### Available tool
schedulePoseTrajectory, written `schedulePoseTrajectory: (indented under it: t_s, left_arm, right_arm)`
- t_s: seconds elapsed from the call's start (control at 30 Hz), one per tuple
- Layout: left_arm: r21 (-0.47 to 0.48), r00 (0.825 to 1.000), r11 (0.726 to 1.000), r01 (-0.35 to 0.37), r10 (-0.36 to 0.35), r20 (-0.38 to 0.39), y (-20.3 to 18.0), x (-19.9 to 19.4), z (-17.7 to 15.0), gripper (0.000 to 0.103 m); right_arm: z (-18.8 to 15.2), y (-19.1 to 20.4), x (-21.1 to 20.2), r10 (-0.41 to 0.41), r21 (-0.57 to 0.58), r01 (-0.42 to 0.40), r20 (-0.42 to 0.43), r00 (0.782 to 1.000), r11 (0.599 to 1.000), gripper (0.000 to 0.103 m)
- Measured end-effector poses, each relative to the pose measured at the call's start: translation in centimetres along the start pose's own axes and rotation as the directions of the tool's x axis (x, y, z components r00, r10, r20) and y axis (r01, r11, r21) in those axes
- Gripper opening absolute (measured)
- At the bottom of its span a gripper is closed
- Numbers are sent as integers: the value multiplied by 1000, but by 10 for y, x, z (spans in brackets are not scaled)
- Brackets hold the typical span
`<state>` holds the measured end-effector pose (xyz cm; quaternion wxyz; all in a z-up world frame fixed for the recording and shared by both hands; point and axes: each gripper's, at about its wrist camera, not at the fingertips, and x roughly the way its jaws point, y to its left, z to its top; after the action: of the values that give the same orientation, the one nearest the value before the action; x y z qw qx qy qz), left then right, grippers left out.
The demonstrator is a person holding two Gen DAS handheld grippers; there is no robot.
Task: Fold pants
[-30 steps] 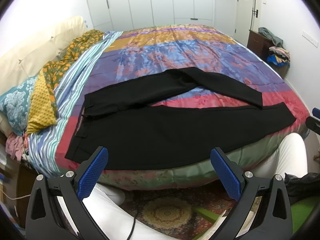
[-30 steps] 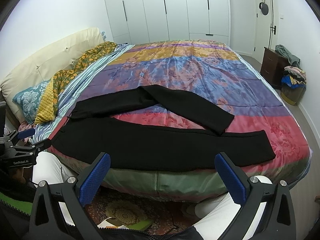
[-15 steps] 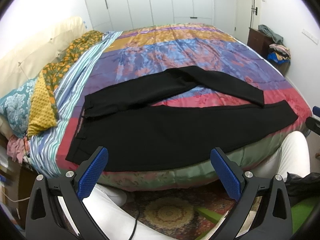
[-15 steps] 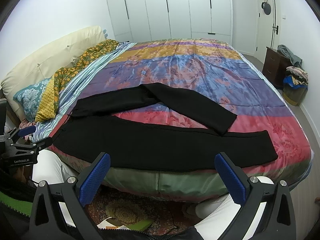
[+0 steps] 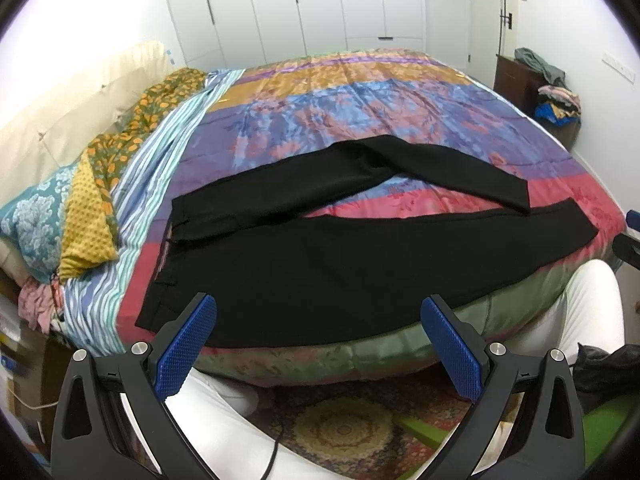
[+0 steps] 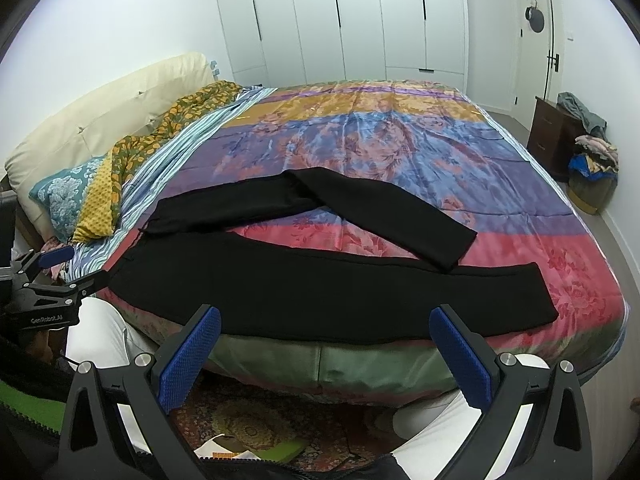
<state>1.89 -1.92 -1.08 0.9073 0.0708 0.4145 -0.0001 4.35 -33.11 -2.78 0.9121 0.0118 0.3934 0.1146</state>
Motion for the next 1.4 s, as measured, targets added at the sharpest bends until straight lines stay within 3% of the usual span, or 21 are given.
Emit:
schedulePoseTrajectory:
  t_s: [0.07,0.23,0.4,0.47,0.5,0.57,0.7,0.8,0.83,0.87,0.9,1.03,1.13,1.17,1.2,1.27,1.3,1.33,1.37,1.4]
  left_arm:
    - [18,1000,1000,-10,10,19,0,1,2,102]
    - [102,984,990,-96,79,159,-6,20,29,102]
    - [32,984,999,-25,19,177,-13,33,48,102]
    - [17,989,1000,-8,5,148,-14,39,44,102]
    - [22,990,1000,-12,9,138,-15,41,40,102]
    - [48,993,997,-58,53,105,-15,48,28,102]
    - [90,987,983,-163,161,27,-10,66,8,102]
    - [65,985,984,-165,168,-45,-3,82,0,102]
    - [51,985,987,-151,155,-74,-2,88,0,102]
    - [44,985,989,-142,145,-91,-1,92,-1,102]
    - [41,985,989,-140,143,-95,-1,94,-1,102]
    - [62,989,990,-127,131,-75,-10,97,8,102]
    - [66,993,994,-88,93,-73,-20,105,16,102]
    - [64,994,995,-77,81,-68,-24,106,18,102]
    - [57,995,996,-71,75,-68,-27,109,20,102]
    - [41,994,997,-68,71,-79,-26,112,21,102]
    - [25,994,998,-64,66,-85,-23,113,19,102]
    - [8,994,998,-64,65,-93,-18,115,15,102]
    - [-1,993,998,-66,66,-100,-16,117,13,102]
    - [-13,991,997,-72,70,-116,-10,123,9,102]
  right_arm:
    - [0,0,1,5,3,-5,-4,1000,1000,103]
    - [7,-5,22,-7,-27,8,42,999,1000,103]
    - [25,-33,88,-49,-133,67,137,989,989,103]
    - [30,-57,143,-143,-205,159,87,986,966,100]
    - [32,-71,173,-184,-236,187,35,982,954,86]
    - [35,-92,212,-210,-258,190,-52,976,947,70]
    - [28,-122,275,-233,-368,156,-174,957,917,71]
    - [29,-136,300,-214,-388,112,-231,949,915,70]
    - [33,-143,303,-217,-369,119,-236,947,922,61]
    - [40,-150,304,-231,-350,135,-246,941,927,10]
    - [51,-157,302,-234,-327,145,-251,939,934,5]
    - [147,-192,263,-227,-225,190,-153,962,956,5]
    - [242,-238,260,-312,-155,296,-96,945,943,9]
    - [264,-250,263,-340,-133,327,-86,936,935,24]
    - [290,-267,271,-391,-108,381,-88,916,918,56]
    - [311,-285,278,-491,-64,487,-86,867,871,81]
    - [313,-291,275,-519,-16,519,-58,853,855,81]
    - [313,-293,275,-508,19,510,-51,860,860,81]
    - [307,-291,275,-476,59,479,-50,878,876,81]
    - [292,-284,279,-405,102,409,-54,913,907,81]
